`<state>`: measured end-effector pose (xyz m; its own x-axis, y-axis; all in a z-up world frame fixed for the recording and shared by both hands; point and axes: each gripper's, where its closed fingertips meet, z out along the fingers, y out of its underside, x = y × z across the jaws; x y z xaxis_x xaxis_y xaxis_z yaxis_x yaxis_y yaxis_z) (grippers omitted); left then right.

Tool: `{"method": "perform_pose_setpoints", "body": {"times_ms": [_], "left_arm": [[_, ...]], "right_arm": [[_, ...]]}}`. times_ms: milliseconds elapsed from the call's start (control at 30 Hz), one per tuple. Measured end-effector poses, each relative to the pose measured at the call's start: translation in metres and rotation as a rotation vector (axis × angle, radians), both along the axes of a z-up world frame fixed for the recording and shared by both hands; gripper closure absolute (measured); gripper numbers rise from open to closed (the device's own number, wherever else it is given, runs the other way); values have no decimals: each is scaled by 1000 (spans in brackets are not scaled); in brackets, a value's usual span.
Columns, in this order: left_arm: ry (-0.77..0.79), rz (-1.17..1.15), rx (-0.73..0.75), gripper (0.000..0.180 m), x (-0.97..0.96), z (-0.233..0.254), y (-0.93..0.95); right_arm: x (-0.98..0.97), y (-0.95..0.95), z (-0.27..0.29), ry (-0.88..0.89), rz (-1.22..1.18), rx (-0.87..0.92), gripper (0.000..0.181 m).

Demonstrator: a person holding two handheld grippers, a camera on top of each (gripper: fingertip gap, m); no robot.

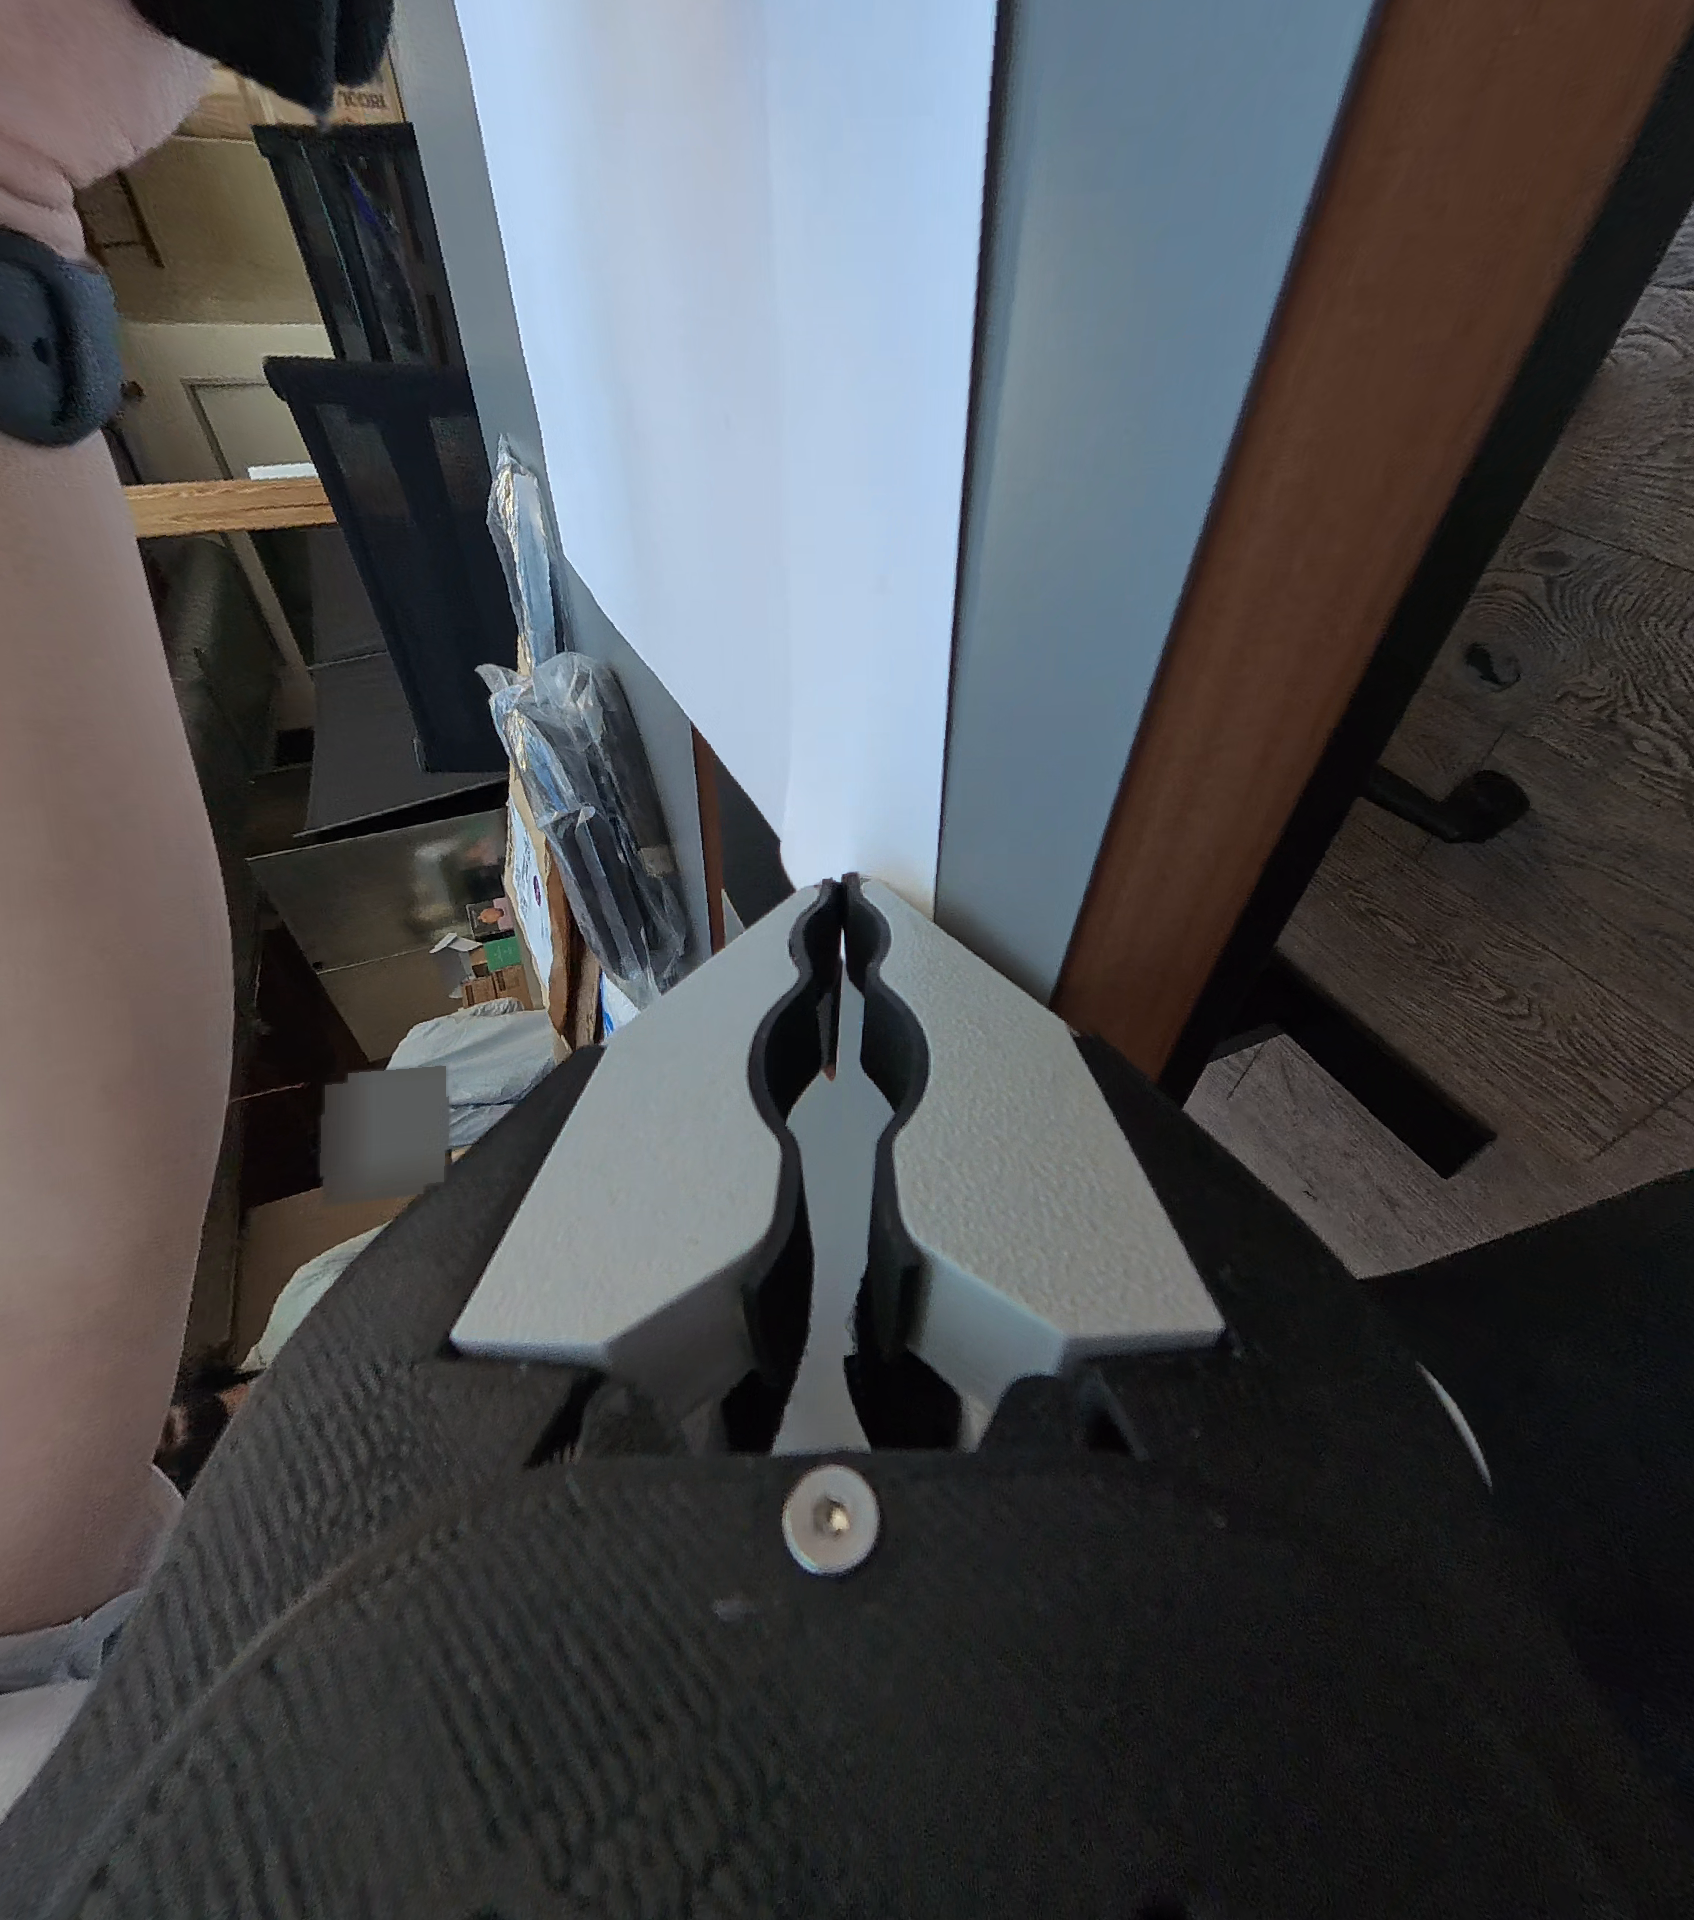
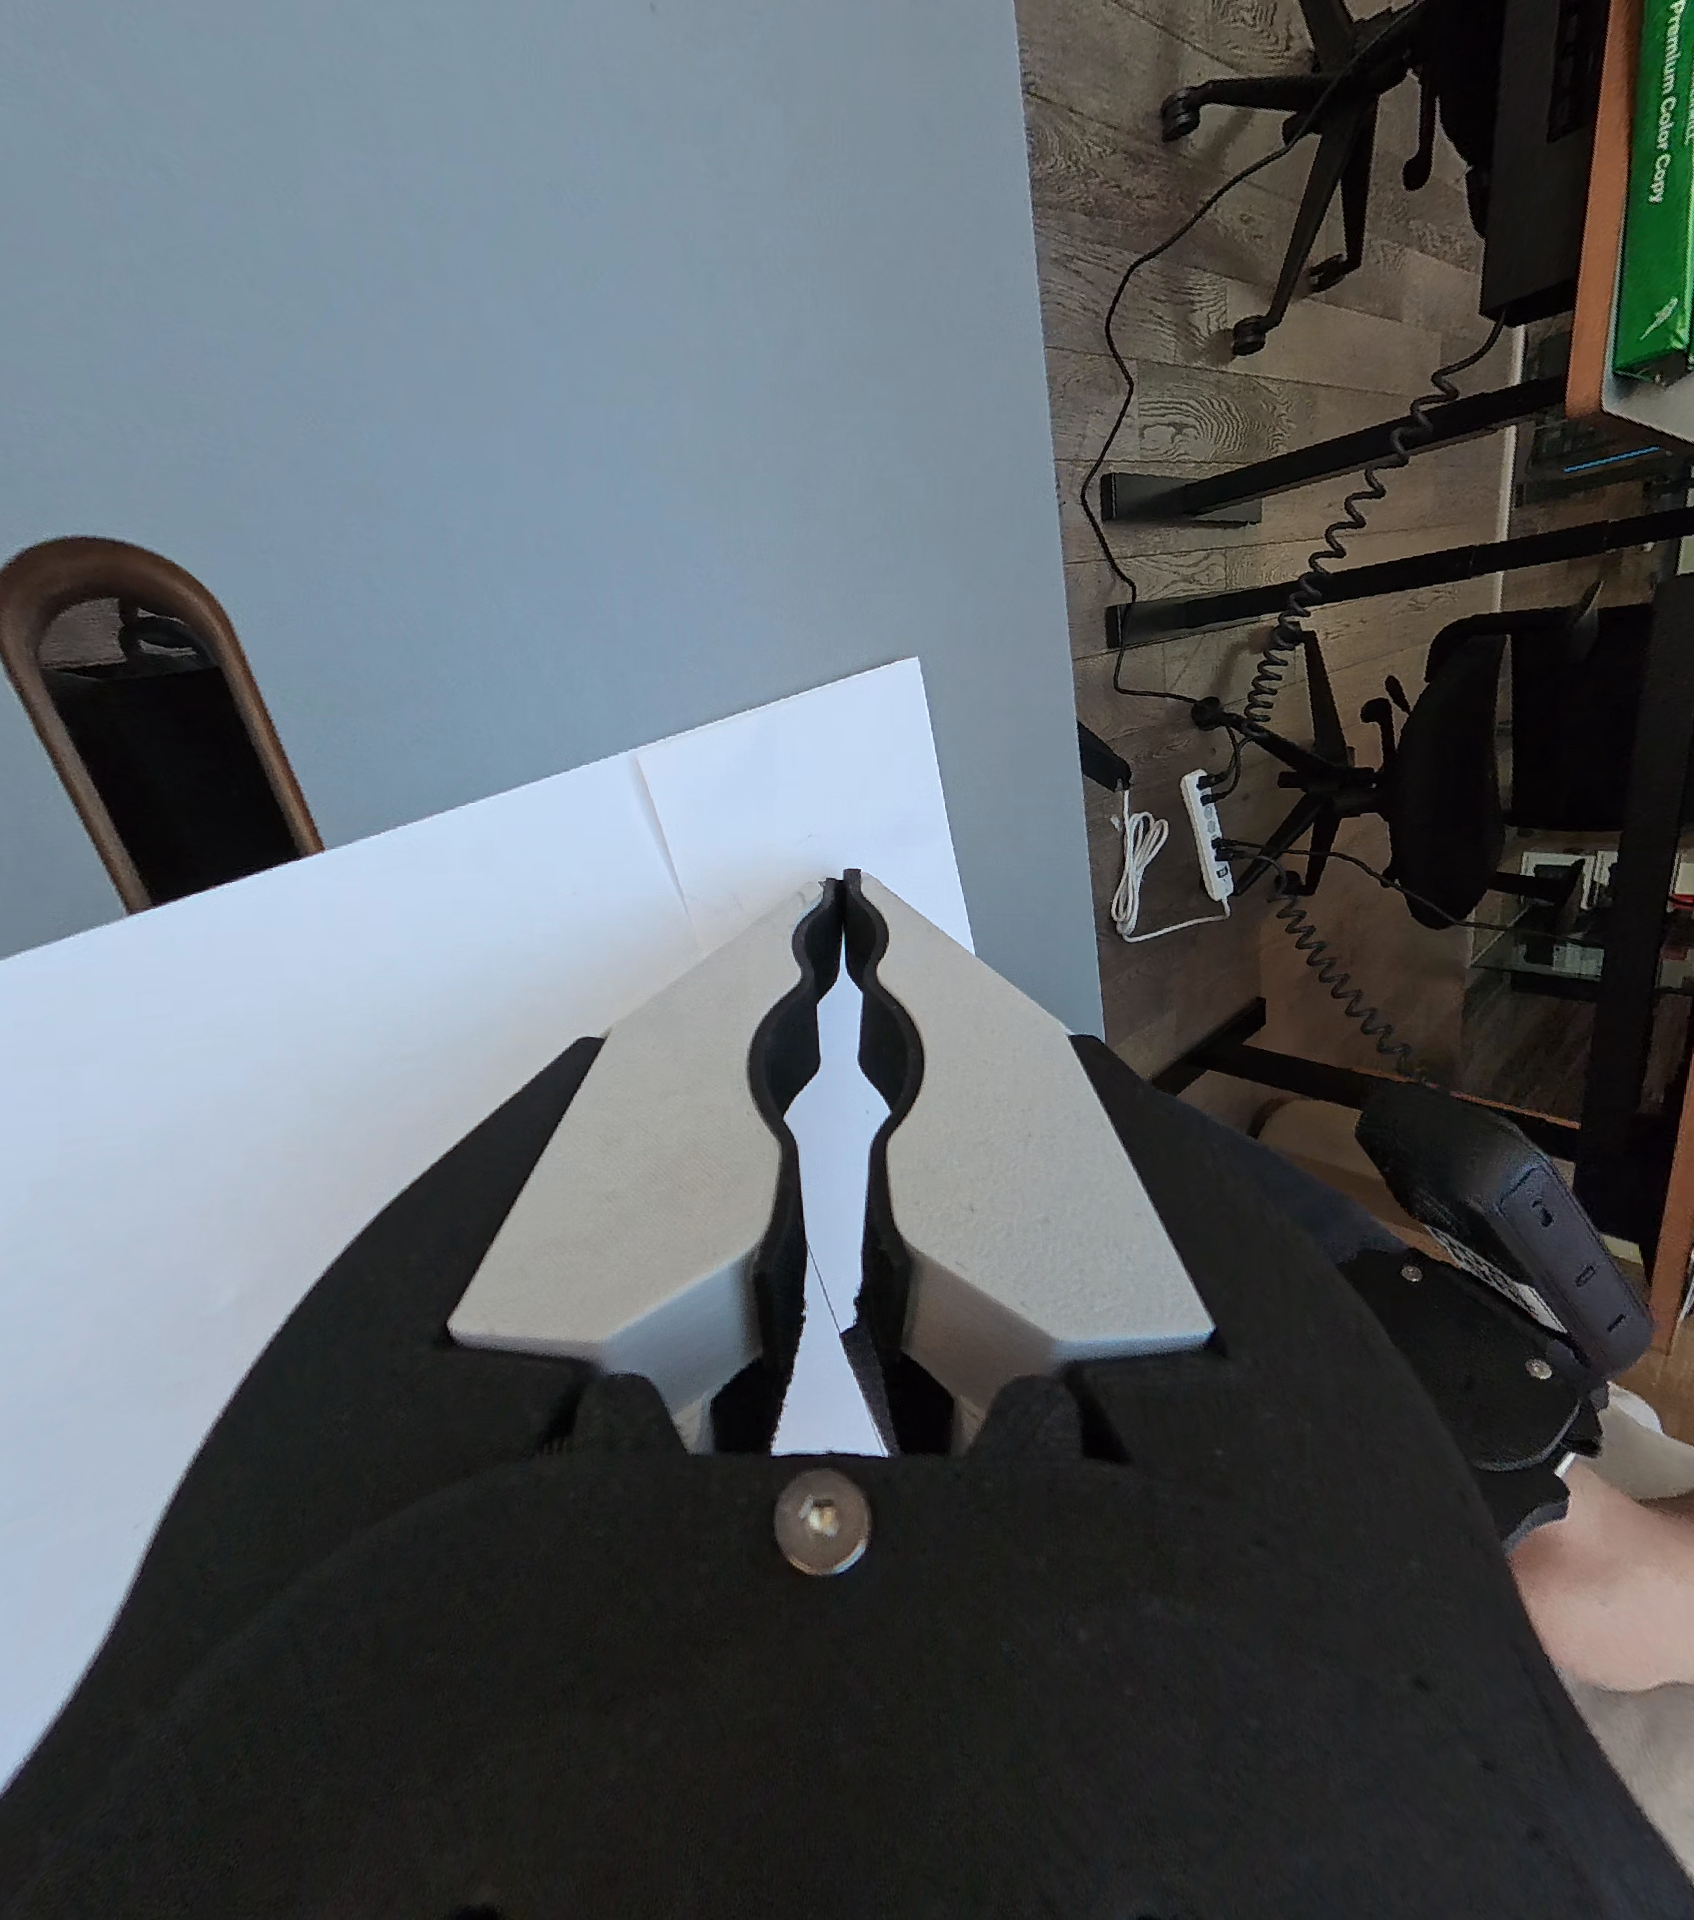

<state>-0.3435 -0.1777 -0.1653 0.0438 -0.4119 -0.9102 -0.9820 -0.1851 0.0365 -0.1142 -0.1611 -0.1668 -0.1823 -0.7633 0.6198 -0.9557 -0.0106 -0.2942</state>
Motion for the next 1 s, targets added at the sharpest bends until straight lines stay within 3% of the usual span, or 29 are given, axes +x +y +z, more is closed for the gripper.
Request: {"method": "perform_pose_setpoints", "body": {"times_ms": [300,467,567,600,633,733,900,1000], "left_arm": [[-12,92,43,180,-47,2,4],[-218,91,290,180,-19,51,5],[-526,119,216,180,47,55,-5],[-617,151,171,180,70,51,-5],[-683,186,149,180,89,49,-2],[-752,333,136,180,116,42,16],[-918,594,-19,180,124,5,16],[-978,662,4,180,124,0,15]], "right_arm": [[1,0,0,-50,2,13,181],[-3,10,23,-203,19,71,181],[-26,24,82,-375,143,53,181],[-45,26,92,-396,172,90,172],[-68,26,93,-385,196,134,174],[-126,0,75,-341,309,174,181],[-169,-16,20,-274,545,369,181],[-178,-14,4,-240,648,465,181]]}}
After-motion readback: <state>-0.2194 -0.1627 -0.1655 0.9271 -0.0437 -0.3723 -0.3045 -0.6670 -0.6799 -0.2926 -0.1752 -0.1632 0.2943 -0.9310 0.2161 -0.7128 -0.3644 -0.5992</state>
